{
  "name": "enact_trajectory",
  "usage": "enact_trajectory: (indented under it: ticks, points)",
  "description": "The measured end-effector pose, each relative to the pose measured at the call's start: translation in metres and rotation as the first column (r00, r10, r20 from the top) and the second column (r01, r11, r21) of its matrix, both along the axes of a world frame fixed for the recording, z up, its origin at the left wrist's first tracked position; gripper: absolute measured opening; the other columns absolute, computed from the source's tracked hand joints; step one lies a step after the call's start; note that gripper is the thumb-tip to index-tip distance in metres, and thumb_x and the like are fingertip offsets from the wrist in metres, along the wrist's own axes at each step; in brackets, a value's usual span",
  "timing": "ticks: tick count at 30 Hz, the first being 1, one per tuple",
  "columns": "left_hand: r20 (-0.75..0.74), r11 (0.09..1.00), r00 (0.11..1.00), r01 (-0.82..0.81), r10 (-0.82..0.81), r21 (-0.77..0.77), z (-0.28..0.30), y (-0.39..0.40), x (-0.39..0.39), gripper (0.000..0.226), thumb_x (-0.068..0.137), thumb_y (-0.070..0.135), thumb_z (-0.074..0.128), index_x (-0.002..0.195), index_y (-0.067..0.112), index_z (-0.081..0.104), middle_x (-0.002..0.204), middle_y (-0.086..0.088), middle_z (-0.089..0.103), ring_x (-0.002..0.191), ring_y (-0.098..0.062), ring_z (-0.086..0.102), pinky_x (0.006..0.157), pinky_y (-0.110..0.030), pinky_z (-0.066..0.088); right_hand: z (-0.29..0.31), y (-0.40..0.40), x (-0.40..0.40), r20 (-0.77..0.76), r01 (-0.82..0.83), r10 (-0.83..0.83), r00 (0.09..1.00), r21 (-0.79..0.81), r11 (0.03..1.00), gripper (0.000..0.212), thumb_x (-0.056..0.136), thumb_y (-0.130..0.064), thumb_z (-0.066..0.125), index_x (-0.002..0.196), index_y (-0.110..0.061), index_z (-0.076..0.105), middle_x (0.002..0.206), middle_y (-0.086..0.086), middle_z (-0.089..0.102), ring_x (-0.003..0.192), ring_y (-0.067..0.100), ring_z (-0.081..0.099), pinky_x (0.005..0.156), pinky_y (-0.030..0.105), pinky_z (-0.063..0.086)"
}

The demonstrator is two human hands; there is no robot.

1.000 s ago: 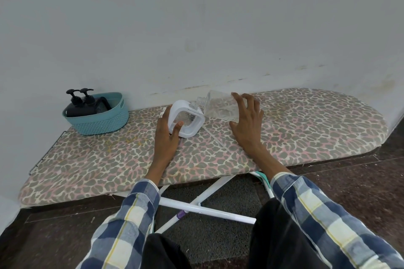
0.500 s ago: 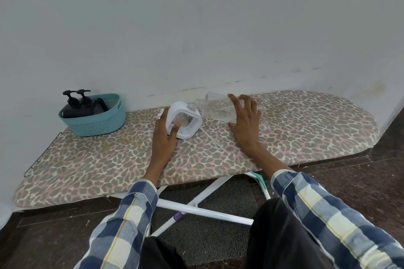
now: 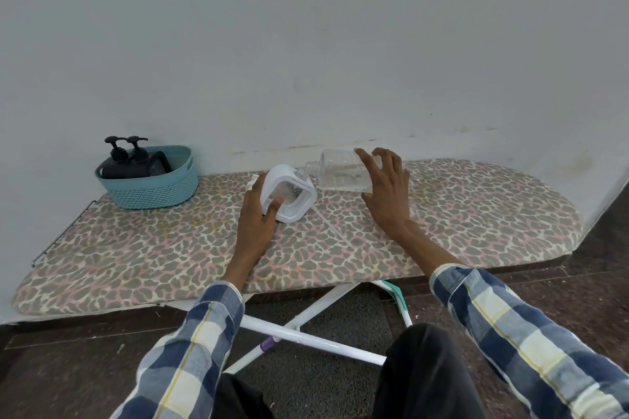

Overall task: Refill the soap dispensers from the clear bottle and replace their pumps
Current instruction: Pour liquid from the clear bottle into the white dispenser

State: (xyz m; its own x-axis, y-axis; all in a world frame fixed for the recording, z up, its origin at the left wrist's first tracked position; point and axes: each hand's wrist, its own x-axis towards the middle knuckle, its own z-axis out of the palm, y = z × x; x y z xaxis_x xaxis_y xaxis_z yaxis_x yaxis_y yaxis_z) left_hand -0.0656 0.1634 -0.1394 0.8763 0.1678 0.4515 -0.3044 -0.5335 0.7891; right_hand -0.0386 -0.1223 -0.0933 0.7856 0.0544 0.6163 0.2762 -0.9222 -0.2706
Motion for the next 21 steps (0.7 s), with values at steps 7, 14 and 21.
enact_trajectory:
  ticks: [7,14,21]
  points:
    - [-0.026,1.0,1.0,0.003,-0.003,-0.016,0.001,0.0,0.0,0.062,0.111,0.034,0.06,0.167,0.022,0.038,0.164,-0.005,0.047,0.146,-0.023,0.048,0.119,-0.041,0.043,0.01,-0.003,0.001,0.032,-0.013,0.014,0.999,-0.04,0.999,0.102,0.074,-0.01,0.094,0.158,-0.032,0.042,0.152,0.007,0.043,0.143,0.03,0.038,0.105,0.055,0.046]
    - [-0.029,0.998,1.0,0.009,-0.011,-0.057,0.0,-0.001,-0.001,0.06,0.111,0.031,0.06,0.167,0.025,0.039,0.163,-0.002,0.047,0.144,-0.02,0.048,0.118,-0.038,0.042,0.018,-0.002,0.001,0.053,-0.029,0.032,0.998,-0.062,0.998,0.102,0.073,-0.01,0.094,0.157,-0.033,0.042,0.152,0.005,0.043,0.143,0.028,0.038,0.107,0.053,0.045]
    - [-0.034,0.997,0.999,0.009,-0.011,-0.072,0.002,-0.002,-0.002,0.06,0.111,0.028,0.061,0.166,0.025,0.04,0.162,-0.002,0.048,0.142,-0.019,0.049,0.118,-0.04,0.043,0.023,-0.003,0.002,0.06,-0.023,0.028,0.998,-0.089,0.996,0.102,0.073,-0.009,0.093,0.157,-0.034,0.042,0.153,0.005,0.042,0.144,0.029,0.039,0.108,0.052,0.044]
